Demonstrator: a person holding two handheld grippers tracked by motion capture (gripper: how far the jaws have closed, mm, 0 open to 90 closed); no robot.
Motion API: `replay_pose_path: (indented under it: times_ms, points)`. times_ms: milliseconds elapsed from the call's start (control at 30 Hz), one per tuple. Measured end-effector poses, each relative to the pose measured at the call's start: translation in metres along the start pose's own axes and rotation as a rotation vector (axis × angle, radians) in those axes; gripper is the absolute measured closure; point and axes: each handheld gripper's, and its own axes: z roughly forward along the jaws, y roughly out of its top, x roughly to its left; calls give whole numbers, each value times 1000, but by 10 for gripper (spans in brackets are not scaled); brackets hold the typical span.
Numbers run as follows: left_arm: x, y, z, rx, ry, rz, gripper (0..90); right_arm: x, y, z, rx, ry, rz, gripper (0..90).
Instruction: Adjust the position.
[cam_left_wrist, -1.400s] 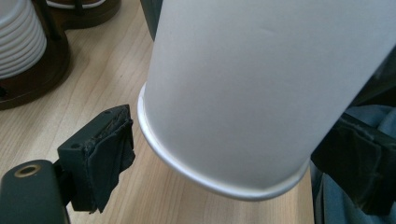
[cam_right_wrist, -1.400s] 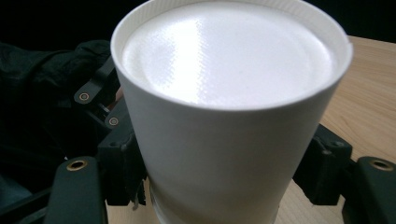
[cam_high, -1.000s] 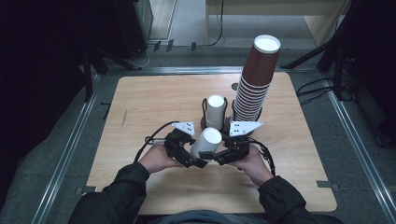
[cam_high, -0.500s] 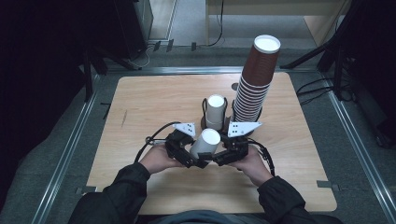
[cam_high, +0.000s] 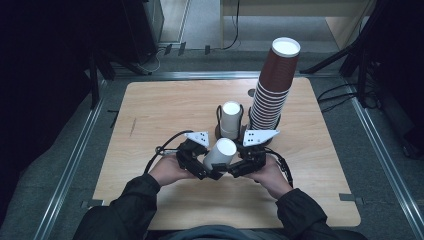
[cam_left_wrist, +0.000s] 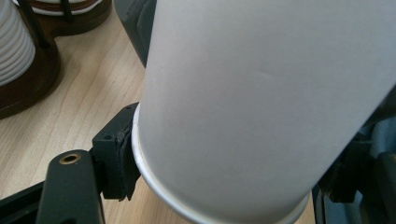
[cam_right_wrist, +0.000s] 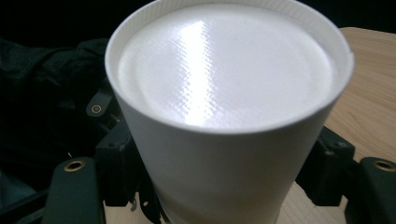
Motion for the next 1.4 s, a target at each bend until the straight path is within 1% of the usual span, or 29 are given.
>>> replay_pose_path:
  times_ms: [133,300,400,433,467,633,667,700,733,767,833,867,967,1067,1100,1133,1167,1233,1267,1400]
  points:
    - [1,-1,0,7,4,-5,232,-1,2,-1,-17,-5,19,227]
    - [2,-1,-3,9,10,-5,234,0,3,-4,-11,-14,13,227]
    - [5,-3,-9,19,17,-8,235,1,4,-5,1,-17,8,227]
    - [6,-4,-11,20,18,-10,235,1,4,-6,9,-17,6,227]
    - [6,-4,-13,18,30,-13,236,1,4,-6,17,-21,4,226]
    - [9,-8,-22,34,56,-8,242,0,4,-8,64,-42,5,227]
    - [9,-8,-24,43,64,-7,243,-1,4,-8,73,-43,6,227]
    - [10,-8,-25,54,76,2,243,-1,3,-8,82,-45,8,227]
    - [10,-9,-26,60,79,2,244,-2,3,-8,92,-45,17,228]
    - [10,-9,-28,58,83,-2,244,-2,2,-8,101,-44,21,228]
    - [11,-9,-30,62,90,-7,244,-3,1,-7,119,-53,14,229]
    - [11,-9,-31,69,97,-2,244,-3,0,-7,131,-55,8,229]
    - [12,-10,-34,95,111,-1,244,-2,0,-6,170,-64,3,230]
    - [12,-10,-35,116,126,-9,244,-2,-1,-3,212,-77,-4,233]
    - [12,-10,-36,123,140,-8,244,-1,-2,-3,223,-83,0,234]
    - [11,-9,-37,127,154,-8,244,-1,-2,-1,234,-93,-7,234]
    - [10,-8,-38,130,155,-9,244,0,-3,0,250,-94,-16,236]
    - [9,-8,-39,130,147,-12,244,0,-4,1,264,-93,-39,235]
    - [9,-7,-39,139,145,-12,243,1,-4,2,270,-90,-34,235]
    - [9,-8,-40,181,166,-5,243,0,-4,3,286,-99,-44,235]
